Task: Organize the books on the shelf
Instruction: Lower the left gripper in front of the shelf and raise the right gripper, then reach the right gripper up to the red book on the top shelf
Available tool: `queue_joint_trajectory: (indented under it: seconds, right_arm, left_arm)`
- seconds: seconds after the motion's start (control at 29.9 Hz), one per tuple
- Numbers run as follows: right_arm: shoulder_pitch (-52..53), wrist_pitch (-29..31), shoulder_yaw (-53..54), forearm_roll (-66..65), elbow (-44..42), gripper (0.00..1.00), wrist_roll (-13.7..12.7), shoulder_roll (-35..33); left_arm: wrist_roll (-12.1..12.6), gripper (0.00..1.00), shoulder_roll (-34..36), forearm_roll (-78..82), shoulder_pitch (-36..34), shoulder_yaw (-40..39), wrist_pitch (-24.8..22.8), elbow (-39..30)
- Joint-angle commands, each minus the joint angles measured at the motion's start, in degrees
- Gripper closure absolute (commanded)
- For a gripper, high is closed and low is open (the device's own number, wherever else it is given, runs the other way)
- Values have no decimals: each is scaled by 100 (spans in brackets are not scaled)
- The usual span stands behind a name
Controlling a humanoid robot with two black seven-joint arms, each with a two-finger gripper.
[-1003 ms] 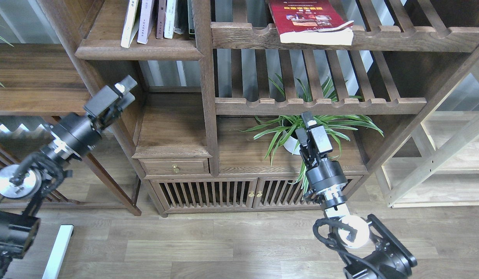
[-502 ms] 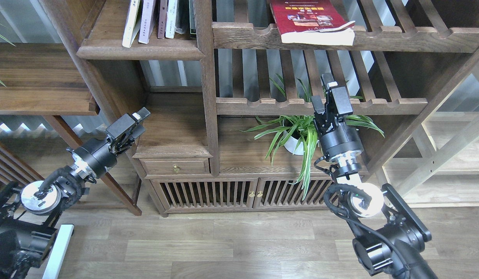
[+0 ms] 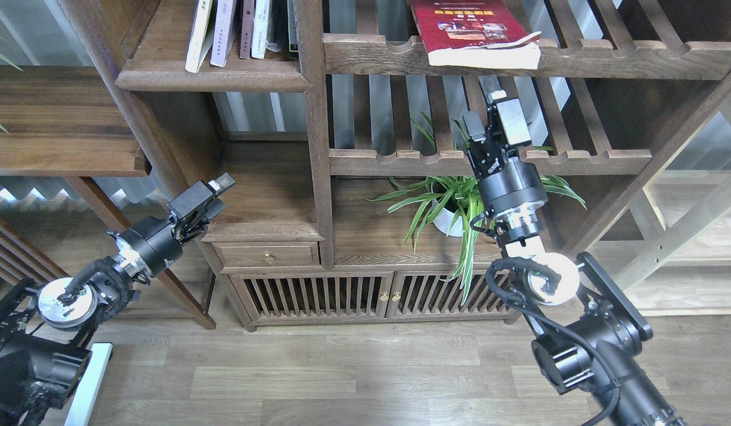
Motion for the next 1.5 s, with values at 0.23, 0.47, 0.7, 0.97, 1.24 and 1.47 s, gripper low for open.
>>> queue_joint_trajectory:
  seconds: [0.23, 0.47, 0.7, 0.97, 1.24, 1.47]
  right_arm:
    - [386, -139, -65, -11, -10, 1, 0, -11]
    - [615, -342, 13, -2, -54, 1, 9, -11]
    - [737, -412, 119, 6, -194, 1, 27, -2]
    - [1010, -614, 172, 15, -256, 1, 27, -11]
    - [1054, -658, 172, 15, -282, 2, 18, -11]
    - [1317, -922, 172, 33, -405, 2, 27, -2]
  left_arm:
    - [0, 1, 33, 1, -12, 19, 0, 1]
    - [0, 1, 33, 1, -21, 28, 0, -7]
    - [0, 1, 33, -8, -12, 45, 0, -16]
    - [0, 1, 33, -8, -21, 36, 0, -7]
    - [0, 1, 33, -26, -12, 19, 0, -16]
    - [0, 1, 41, -35, -4, 19, 0, -16]
